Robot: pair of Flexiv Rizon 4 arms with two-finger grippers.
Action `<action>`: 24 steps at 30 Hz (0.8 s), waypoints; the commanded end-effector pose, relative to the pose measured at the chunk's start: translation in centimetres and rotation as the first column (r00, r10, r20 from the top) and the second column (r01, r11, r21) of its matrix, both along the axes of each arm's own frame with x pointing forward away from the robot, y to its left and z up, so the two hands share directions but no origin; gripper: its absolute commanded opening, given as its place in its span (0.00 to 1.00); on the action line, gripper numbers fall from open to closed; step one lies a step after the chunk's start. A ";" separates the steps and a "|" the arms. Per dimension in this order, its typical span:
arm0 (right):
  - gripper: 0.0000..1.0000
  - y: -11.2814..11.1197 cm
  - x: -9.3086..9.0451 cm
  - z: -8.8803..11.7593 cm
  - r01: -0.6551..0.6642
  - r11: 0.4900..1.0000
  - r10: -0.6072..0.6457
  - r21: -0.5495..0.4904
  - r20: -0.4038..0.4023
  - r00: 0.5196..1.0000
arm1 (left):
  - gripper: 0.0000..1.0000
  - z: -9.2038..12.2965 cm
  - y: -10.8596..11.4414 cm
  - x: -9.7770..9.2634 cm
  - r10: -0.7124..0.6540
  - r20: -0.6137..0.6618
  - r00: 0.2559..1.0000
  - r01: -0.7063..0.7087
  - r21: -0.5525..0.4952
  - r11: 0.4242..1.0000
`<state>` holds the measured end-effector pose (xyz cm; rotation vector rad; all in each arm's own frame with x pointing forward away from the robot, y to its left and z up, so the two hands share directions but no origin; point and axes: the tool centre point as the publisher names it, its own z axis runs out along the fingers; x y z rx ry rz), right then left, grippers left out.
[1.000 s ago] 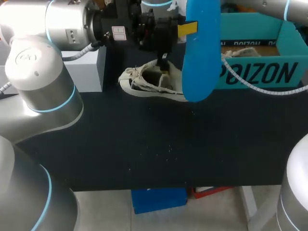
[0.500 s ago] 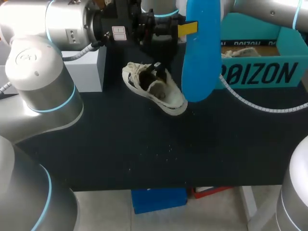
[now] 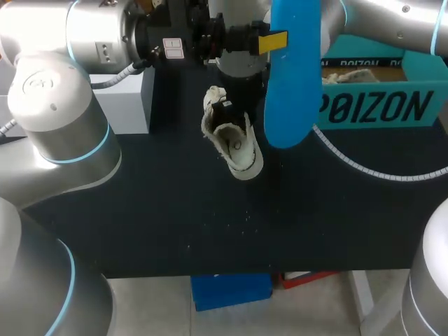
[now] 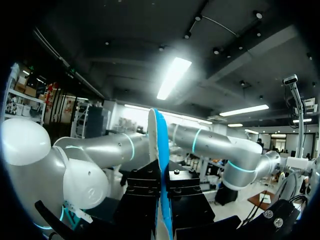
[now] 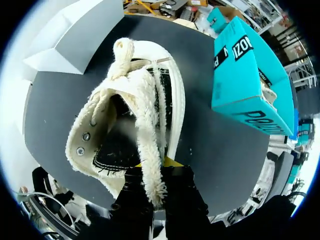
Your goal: Take the shoe out of the shoebox, open the shoe tongue, remove and reinsert the insole, then place the shoe into the shoebox
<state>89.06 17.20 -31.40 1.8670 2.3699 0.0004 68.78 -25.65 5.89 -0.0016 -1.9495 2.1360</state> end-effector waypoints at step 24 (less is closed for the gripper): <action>0.00 1.8 -1.6 -6.5 0.203 0.979 -0.203 -0.029 -0.010 0.979 | 0.00 -0.1 -0.2 0.0 0.003 0.000 1.000 -0.003 -0.001 1.000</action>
